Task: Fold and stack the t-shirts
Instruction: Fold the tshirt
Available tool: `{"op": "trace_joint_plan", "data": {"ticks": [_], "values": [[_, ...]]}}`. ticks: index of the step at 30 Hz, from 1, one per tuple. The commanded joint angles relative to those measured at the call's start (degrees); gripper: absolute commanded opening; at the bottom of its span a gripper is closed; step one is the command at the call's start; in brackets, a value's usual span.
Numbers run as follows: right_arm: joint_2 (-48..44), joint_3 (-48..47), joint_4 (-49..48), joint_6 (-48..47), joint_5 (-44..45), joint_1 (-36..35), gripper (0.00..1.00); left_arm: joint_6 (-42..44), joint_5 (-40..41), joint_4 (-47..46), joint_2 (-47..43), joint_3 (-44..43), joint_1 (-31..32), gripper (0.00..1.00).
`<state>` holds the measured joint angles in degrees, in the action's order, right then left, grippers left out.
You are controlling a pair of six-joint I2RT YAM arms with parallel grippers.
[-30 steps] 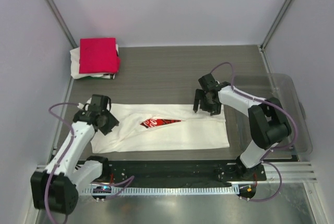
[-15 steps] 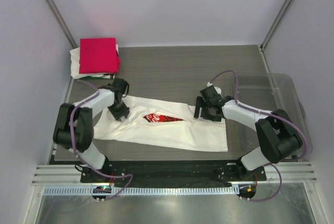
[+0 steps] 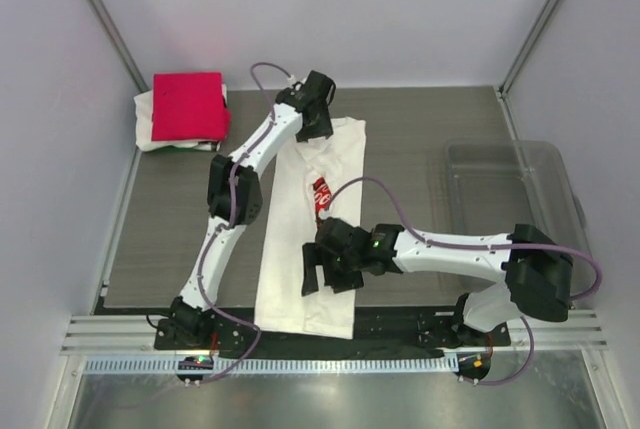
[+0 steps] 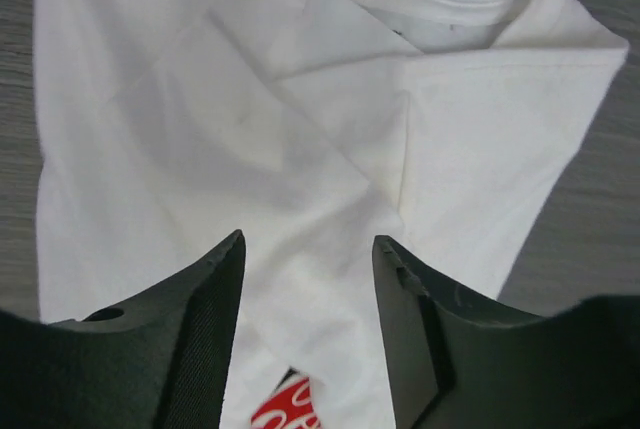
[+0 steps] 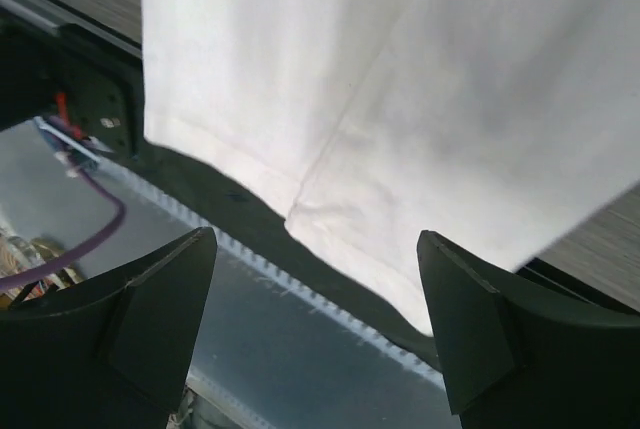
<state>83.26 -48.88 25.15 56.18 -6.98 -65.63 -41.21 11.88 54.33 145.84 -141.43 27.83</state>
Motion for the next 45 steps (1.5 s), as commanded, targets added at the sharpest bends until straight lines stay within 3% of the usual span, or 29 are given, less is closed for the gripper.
{"op": "trace_joint_plan", "data": {"ticks": [1,3,5,10,14,17,21,26,36,45], "values": [[-3.3,-8.7,8.7,-0.2,0.6,0.6,0.88,6.8,-1.1,5.2,-11.6,-1.2,1.2,0.57],[-2.8,-14.1,12.7,-3.0,4.0,1.6,0.89,8.2,-0.6,-0.3,-22.3,9.9,0.9,0.64],[-1.4,-18.8,14.8,-6.5,6.2,3.3,0.89,8.9,0.2,-1.8,-28.1,14.6,0.5,0.69],[4.4,-24.9,16.0,-13.0,8.8,13.3,0.89,9.8,1.9,2.9,-44.9,26.3,-2.2,0.68],[11.2,-31.5,15.8,-18.9,9.4,20.3,0.88,10.8,2.4,1.0,-58.1,45.1,-3.1,0.68],[18.5,-38.0,15.5,-22.8,8.2,24.3,0.88,10.5,2.3,-0.4,-68.4,54.2,-3.3,0.68],[27.9,-45.7,17.3,-25.0,8.9,27.6,0.86,9.0,2.3,0.3,-78.8,67.9,-3.2,0.65],[38.5,-52.9,20.1,-26.6,10.6,30.6,0.85,7.4,4.7,-1.1,-95.4,77.9,-3.3,0.68],[52.0,-65.4,17.8,-28.8,10.6,35.0,0.82,5.7,2.1,-1.3,-107.2,88.2,-3.2,0.70],[68.5,-87.9,17.9,-31.9,11.2,39.9,0.83,4.2,-0.5,-2.2,-105.0,89.9,-3.3,0.69]]}}
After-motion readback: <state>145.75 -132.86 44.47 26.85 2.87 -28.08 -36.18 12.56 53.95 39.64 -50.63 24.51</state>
